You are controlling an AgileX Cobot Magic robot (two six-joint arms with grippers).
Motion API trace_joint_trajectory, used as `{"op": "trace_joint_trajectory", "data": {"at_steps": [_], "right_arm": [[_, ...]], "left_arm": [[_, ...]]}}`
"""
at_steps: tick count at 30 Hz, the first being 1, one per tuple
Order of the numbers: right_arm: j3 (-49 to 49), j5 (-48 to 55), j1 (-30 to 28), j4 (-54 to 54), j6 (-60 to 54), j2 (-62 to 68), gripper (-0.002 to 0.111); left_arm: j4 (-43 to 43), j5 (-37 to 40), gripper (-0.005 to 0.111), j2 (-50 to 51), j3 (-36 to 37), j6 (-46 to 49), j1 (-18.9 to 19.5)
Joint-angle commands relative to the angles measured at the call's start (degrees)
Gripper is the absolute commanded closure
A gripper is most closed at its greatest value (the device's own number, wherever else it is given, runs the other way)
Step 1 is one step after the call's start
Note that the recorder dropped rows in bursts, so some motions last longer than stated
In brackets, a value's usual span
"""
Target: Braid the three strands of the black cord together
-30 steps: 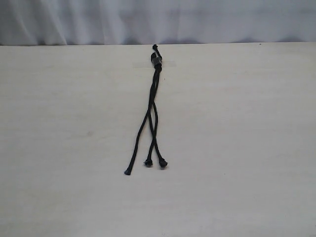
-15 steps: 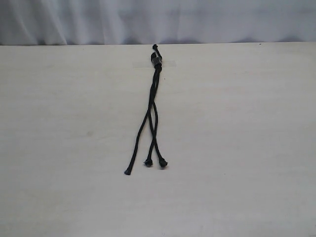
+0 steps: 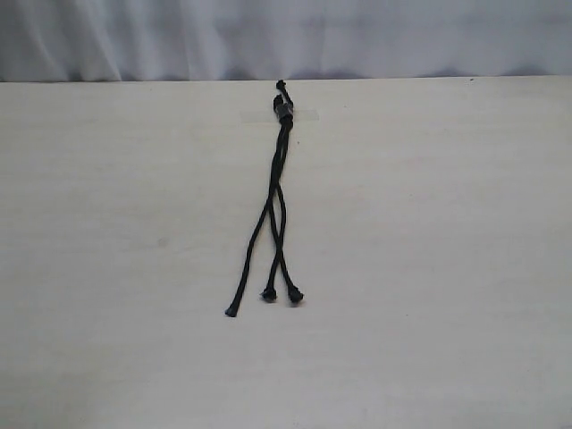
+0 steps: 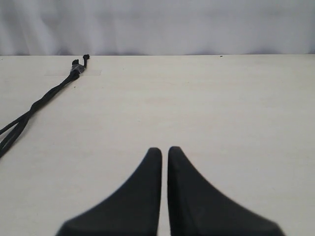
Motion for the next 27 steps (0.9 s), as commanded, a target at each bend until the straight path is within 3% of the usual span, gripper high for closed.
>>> {"op": "trace_joint_trajectory", "data": {"at_steps": [1, 4, 8, 11, 13, 17, 27], "right_arm": [[0.1, 0.1, -0.1, 0.1, -0.4, -0.3, 0.104], [0.1, 0.1, -0.1, 0.1, -0.4, -0.3, 0.104], [0.1, 0.1, -0.1, 0.1, -0.4, -0.3, 0.104], [0.1, 0.1, -0.1, 0.1, -0.4, -0.3, 0.104], [0.1, 0.1, -0.1, 0.1, -0.4, -0.3, 0.104], [0.1, 0.1, -0.1, 0.1, -0.4, -0.3, 0.104], [0.1, 0.1, -0.1, 0.1, -0.4, -0.3, 0.104]], "left_arm": [[0.0, -8.6, 0.107, -2.6, 6.7, -0.3, 0.0], [0.0, -8.2, 0.107, -4.4, 7.2, -0.3, 0.0], [0.1, 2.5, 0.107, -9.2, 7.2, -0.3, 0.0], [0.0, 5.1, 0.107, -13.8, 7.2, -0.3, 0.1], [-0.4, 5.3, 0.107, -16.1, 7.2, -0.3, 0.2], [-3.0, 5.9, 0.107, -16.1, 7.2, -0.7, 5.6], [-3.2, 5.9, 0.107, -16.1, 7.2, -0.7, 5.9]]}}
